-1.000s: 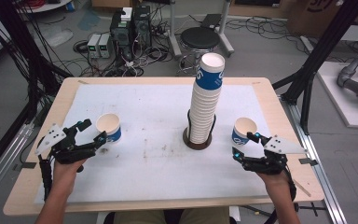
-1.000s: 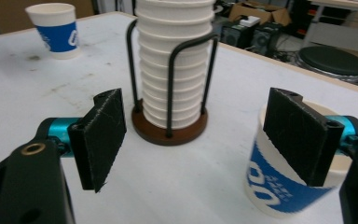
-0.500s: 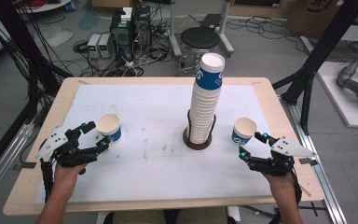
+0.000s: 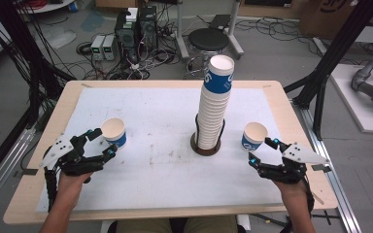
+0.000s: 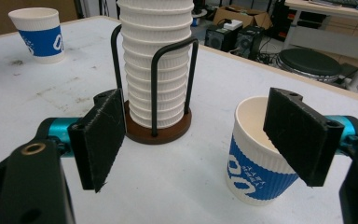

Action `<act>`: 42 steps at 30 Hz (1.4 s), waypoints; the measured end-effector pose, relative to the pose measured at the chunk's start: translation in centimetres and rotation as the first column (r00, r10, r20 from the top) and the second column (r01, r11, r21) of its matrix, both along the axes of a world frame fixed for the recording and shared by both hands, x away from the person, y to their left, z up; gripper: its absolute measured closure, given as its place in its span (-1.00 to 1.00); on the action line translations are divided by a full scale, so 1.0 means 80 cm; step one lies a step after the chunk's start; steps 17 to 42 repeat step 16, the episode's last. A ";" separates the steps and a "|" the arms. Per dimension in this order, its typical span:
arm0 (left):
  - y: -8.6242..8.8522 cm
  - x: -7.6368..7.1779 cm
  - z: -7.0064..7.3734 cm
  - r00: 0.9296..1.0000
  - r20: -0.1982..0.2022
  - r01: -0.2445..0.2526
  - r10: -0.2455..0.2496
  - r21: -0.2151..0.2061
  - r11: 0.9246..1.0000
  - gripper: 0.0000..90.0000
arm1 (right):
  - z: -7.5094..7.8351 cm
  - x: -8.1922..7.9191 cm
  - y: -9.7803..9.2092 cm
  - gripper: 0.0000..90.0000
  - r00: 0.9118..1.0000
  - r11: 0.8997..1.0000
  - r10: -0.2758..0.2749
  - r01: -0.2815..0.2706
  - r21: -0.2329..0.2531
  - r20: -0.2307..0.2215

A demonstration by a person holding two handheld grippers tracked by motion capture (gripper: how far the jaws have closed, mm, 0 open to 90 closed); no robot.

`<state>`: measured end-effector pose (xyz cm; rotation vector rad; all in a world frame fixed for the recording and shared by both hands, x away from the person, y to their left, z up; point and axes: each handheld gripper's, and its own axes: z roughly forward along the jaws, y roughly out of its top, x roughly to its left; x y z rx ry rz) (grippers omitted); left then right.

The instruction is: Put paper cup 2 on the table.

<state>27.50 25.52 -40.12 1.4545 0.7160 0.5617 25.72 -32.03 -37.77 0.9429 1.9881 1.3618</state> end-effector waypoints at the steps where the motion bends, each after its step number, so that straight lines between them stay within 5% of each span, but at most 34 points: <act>1: 0.000 0.000 0.000 1.000 0.000 0.001 -0.001 0.000 1.000 -0.61 | 0.000 0.000 -0.001 -0.52 1.000 1.000 -0.001 0.001 -0.001 -0.002; 42: -0.002 0.002 -0.002 1.000 -0.002 0.003 -0.003 0.000 1.000 -0.61 | -0.001 -0.002 -0.003 -0.52 1.000 1.000 -0.002 0.002 -0.001 -0.002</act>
